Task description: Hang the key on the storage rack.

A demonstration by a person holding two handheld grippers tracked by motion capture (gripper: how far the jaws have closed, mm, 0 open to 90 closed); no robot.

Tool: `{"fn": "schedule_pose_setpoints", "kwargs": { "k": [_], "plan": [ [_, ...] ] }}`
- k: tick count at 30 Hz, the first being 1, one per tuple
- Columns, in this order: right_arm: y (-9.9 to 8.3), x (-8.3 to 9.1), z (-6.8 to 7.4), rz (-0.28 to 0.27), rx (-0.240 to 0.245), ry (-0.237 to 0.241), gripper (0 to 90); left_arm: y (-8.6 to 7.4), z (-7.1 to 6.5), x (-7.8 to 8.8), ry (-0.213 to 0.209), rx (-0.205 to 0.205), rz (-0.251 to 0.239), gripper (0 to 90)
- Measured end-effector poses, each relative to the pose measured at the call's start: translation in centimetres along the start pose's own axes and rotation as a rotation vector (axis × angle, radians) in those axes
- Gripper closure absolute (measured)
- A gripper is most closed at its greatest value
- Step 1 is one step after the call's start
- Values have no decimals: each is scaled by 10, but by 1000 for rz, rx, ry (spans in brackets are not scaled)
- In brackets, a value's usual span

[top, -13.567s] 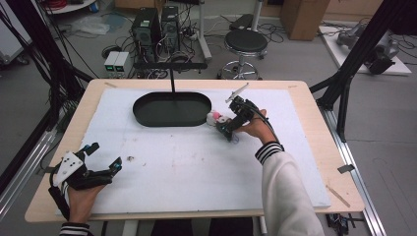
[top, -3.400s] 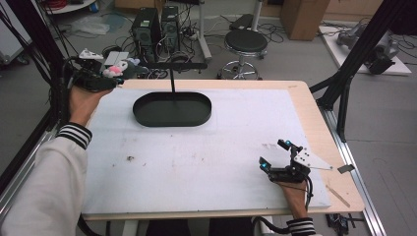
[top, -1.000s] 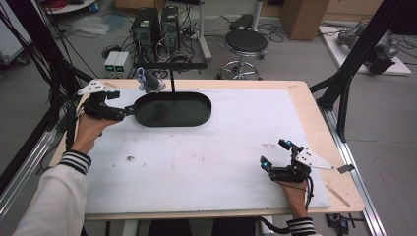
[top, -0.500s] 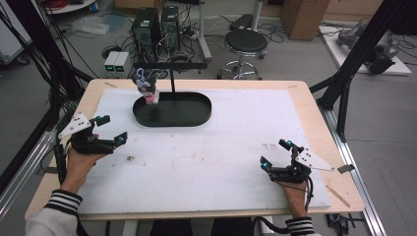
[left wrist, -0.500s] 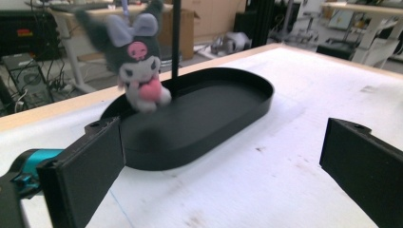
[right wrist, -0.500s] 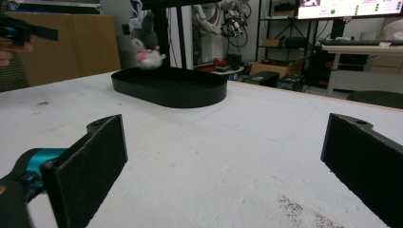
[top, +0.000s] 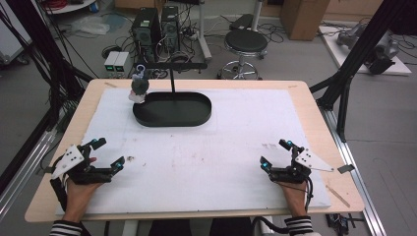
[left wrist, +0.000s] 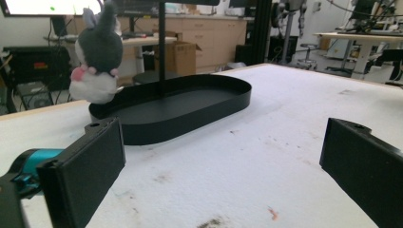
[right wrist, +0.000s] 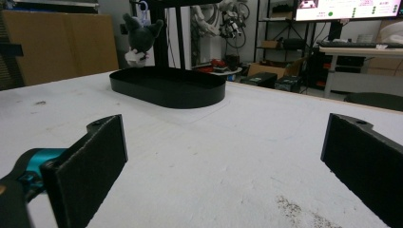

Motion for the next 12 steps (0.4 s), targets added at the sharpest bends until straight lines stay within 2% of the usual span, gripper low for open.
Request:
{"fn": "schedule_pose_setpoints", "kwargs": {
  "k": [1, 2, 6, 10, 12],
  "plan": [
    [0, 0, 0, 0, 1, 0, 4, -3, -1, 1, -6, -1, -3, 17],
    [0, 0, 0, 0, 3, -1, 4, -6, 0, 1, 6, -7, -4, 17],
    [0, 0, 0, -5, -2, 1, 4, -5, 0, 5, 22, -7, -52, 17],
    [0, 0, 0, -3, 2, -4, 4, -5, 0, 6, 22, -4, -62, 17],
    [1, 0, 0, -7, 33, -11, 4, -5, 0, 6, 22, -3, -59, 17]
  ]
}}
Point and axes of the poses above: each handheld gripper's, and its own axes: x roughly backward along the jaws, y roughly out of its top, z roughly to its left, the point moved 7 cm from there along -x, roughly forward along the jaws, and after that the axes turned 7 degrees about x, right-handed, at the moved point
